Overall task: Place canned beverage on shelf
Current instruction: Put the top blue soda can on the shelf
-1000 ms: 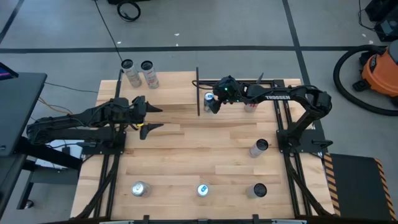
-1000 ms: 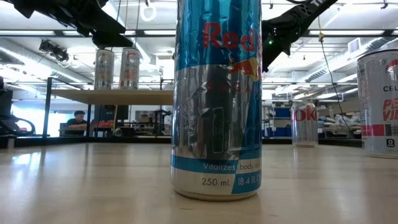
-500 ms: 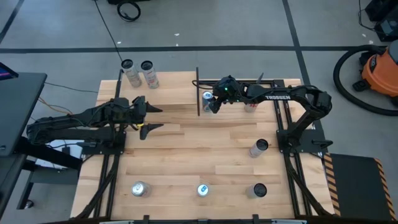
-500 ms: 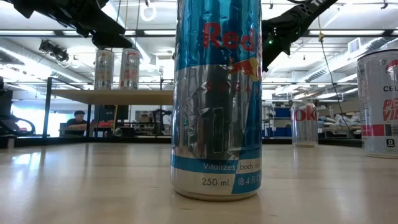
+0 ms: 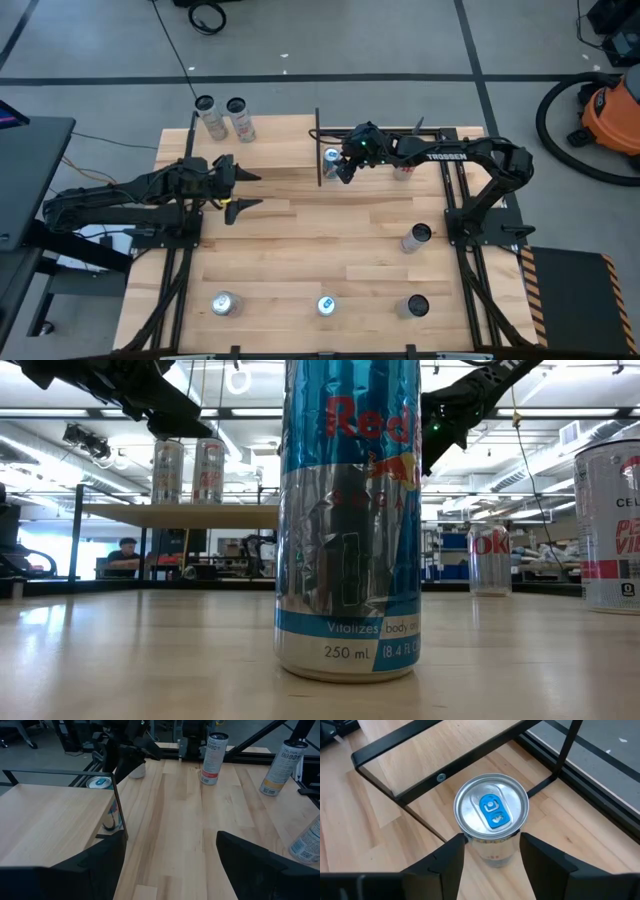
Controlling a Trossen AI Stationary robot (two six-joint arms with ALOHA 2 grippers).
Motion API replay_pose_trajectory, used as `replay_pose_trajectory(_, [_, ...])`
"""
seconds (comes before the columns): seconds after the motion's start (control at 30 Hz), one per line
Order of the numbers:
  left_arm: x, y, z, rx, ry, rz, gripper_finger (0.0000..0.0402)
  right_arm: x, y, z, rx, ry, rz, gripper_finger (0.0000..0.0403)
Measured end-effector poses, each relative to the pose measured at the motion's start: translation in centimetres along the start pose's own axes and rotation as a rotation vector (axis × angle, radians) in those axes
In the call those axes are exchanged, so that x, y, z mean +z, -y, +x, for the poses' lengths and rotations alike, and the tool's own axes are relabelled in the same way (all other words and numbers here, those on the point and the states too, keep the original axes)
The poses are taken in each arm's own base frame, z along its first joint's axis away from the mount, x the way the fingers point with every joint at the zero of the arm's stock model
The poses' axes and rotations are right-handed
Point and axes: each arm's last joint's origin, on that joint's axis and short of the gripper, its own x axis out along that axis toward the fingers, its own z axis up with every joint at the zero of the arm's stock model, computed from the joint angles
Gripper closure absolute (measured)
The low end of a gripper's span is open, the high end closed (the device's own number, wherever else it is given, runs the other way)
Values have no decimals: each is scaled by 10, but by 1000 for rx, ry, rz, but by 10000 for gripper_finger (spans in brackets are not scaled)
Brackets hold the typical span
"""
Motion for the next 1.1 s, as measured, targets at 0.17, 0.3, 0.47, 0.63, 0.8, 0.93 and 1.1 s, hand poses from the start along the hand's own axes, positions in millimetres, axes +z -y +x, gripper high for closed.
replay_pose_trajectory(0.17, [-1,0,0,0,-6,-19,90,-2,0,0,-4,-20,-1,192])
replay_pose_trajectory(0.3, [-1,0,0,0,-12,-20,90,-5,1,-1,-15,-73,-3,176])
replay_pose_trajectory(0.47, [-1,0,0,0,-15,-20,90,1,-1,-6,-5,-125,-15,152])
replay_pose_trajectory(0.63, [-1,0,0,0,-14,-20,90,8,-7,-10,48,-122,-48,130])
replay_pose_trajectory(0.8, [-1,0,0,0,-15,-21,90,12,-8,-10,55,-94,-66,123])
replay_pose_trajectory(0.93, [-1,0,0,0,-15,-21,90,14,-8,-10,111,-86,-47,125])
replay_pose_trajectory(1.1, [-1,0,0,0,-15,-21,90,15,-7,-11,237,-101,-12,126])
